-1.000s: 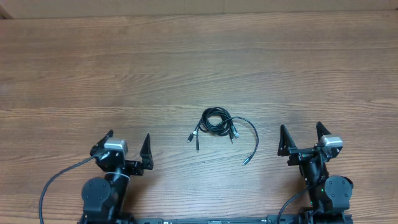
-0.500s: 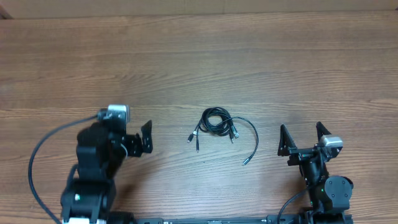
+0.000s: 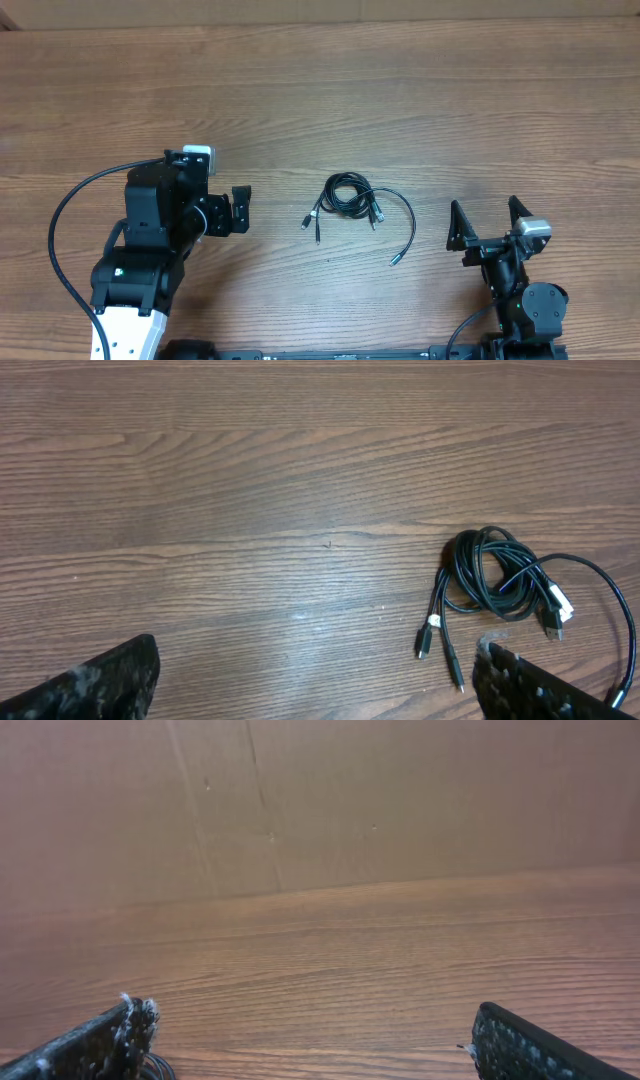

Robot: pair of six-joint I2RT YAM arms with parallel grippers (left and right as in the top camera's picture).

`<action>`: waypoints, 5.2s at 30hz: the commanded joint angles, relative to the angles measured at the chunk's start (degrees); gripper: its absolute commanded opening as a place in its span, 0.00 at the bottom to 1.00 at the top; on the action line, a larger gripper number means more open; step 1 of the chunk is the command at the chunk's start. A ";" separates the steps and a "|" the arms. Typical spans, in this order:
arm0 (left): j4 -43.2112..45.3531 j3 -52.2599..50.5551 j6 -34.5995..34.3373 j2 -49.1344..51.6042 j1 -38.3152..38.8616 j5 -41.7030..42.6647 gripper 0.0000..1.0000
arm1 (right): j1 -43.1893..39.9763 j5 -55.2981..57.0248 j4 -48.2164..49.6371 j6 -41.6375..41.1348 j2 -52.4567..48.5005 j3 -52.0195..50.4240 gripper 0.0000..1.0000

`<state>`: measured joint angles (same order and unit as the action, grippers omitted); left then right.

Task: Untangle cables

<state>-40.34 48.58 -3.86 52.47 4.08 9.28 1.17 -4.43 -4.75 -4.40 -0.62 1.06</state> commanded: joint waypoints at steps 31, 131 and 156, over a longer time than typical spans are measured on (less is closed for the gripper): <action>-7.82 23.82 -4.28 28.72 11.47 -12.92 1.00 | -0.04 1.77 -33.42 -10.56 -33.64 37.77 1.00; 0.81 37.20 -5.57 59.91 29.83 44.59 0.04 | 5.97 -13.27 -46.27 -8.87 -81.70 54.66 0.62; 2.69 37.20 -5.51 59.91 28.02 54.42 0.04 | 5.97 -13.27 -43.74 -8.87 -81.70 54.66 0.04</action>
<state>-37.69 84.38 -9.06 114.24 33.28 61.14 7.18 -17.82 -48.93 -13.47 -82.15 54.28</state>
